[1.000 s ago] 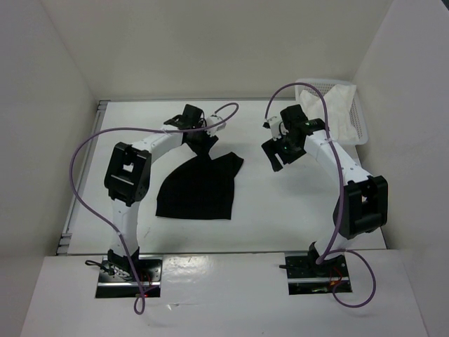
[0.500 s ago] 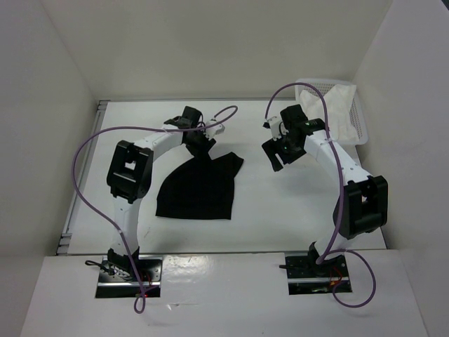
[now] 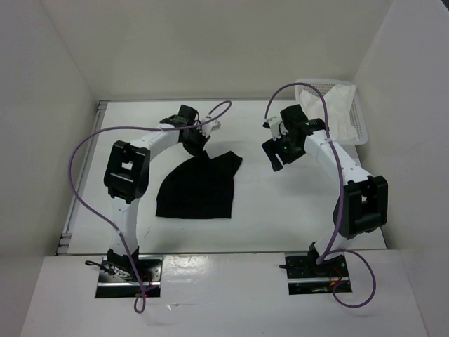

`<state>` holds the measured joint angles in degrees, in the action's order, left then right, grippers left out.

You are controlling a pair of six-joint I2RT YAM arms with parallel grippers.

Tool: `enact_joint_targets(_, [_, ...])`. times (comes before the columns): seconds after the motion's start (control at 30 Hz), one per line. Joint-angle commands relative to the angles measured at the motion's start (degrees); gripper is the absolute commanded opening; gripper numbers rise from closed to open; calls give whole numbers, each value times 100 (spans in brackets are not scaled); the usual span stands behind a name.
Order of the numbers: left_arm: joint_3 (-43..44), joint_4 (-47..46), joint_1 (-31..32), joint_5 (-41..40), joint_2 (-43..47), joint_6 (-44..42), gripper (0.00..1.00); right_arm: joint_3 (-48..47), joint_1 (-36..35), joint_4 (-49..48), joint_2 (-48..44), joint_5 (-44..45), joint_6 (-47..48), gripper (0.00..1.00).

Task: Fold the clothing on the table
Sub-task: Flatten the skirt out

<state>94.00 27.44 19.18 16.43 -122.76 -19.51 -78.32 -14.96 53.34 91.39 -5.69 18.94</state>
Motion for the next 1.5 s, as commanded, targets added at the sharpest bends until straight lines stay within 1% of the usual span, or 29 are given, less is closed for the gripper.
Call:
enact_joint_targets(0.0, [417,33,-475,221,893,534,0,-236,28,-26,54,-212,-13,75])
enact_joint_targets(0.1, [567,33,-669,221,1568,693,0,-236,28,-87,106,-318,-13,75])
enact_joint_targets(0.17, [629,225,-670,291,1711,694,1,-236,28,-87,107,-388,-13,74])
enact_joint_targets(0.23, [629,314,-670,291,1825,694,0,-236,28,-139,107,-450,-13,74])
enact_joint_targets(0.27, [568,314,-731,291,1826,694,0,-288,28,-140,107,-450,-13,74])
enact_joint_targets(0.37, [488,446,-784,395,2202,764,0,-289,28,-140,107,-502,-13,74])
enact_joint_targets(0.4, [227,385,-784,388,2560,764,0,-289,28,-140,107,-555,-13,74])
enact_joint_targets(0.43, [7,28,-784,214,2660,860,3,-289,28,-140,107,-556,39,74])
enact_joint_targets(0.47, [-65,77,-784,-6,2600,861,4,-289,28,-192,107,-556,40,74])
enact_joint_targets(0.5, [56,495,-836,88,2260,783,2,-289,28,-193,107,-556,40,74])
enact_joint_targets(0.53, [57,699,-976,263,2109,730,2,-289,28,-193,107,-617,40,74])
enact_joint_targets(0.57, [57,797,-978,395,2029,729,2,-289,28,-193,107,-617,40,74])
enact_joint_targets(0.6, [-125,798,-1056,397,2106,729,2,-341,28,-193,107,-669,40,74])
enact_joint_targets(0.63, [-353,441,-1057,397,2211,825,5,-341,28,-193,107,-670,40,74])
enact_joint_targets(0.7, [-889,114,-1258,282,2475,949,9,-402,28,-140,107,-670,40,74])
enact_joint_targets(0.73, [-944,34,-1328,204,2476,1018,11,-403,28,-140,107,-670,40,74])
enact_joint_targets(0.83, [-1067,-37,-1724,81,2476,1177,10,-535,28,-87,238,-731,40,74])
enact_joint_targets(0.87, [-1068,-37,-1951,19,2415,1177,7,-587,28,-87,291,-801,40,74])
enact_joint_targets(0.93, [-1068,-99,-2146,19,2362,1177,6,-587,28,-87,352,-802,40,74])
enact_joint_targets(1.0, [-1015,-99,-2286,19,2362,1177,6,-587,28,-87,353,-802,40,74])
enact_joint_targets(1.07, [-1015,-151,-2287,19,2476,1125,6,-587,28,-87,414,-854,40,74])
enact_joint_targets(1.13, [-1015,-318,-2357,-165,2476,1125,7,-640,28,-35,466,-854,40,74])
enact_joint_targets(1.17, [-1015,-371,-2357,-227,2372,1185,7,-640,28,-34,519,-907,40,74])
enact_joint_targets(1.2, [-902,-432,-2488,-280,2266,1308,8,-640,28,-34,520,-907,40,74])
enact_joint_targets(1.27, [-708,-433,-2603,-359,1838,1440,14,-640,28,-34,581,-907,40,74])
enact_joint_targets(1.37, [-558,-581,-2708,-534,1441,1582,33,-640,-24,18,581,-907,40,74])
enact_joint_targets(1.4, [-558,-773,-2709,-648,1387,1669,37,-640,-77,18,581,-855,40,74])
enact_joint_targets(1.43, [-488,-836,-2709,-876,1325,1722,47,-640,-77,18,581,-776,40,72])
enact_joint_targets(1.47, [-313,-837,-2761,-1026,1194,1870,54,-692,-138,18,642,-775,40,72])
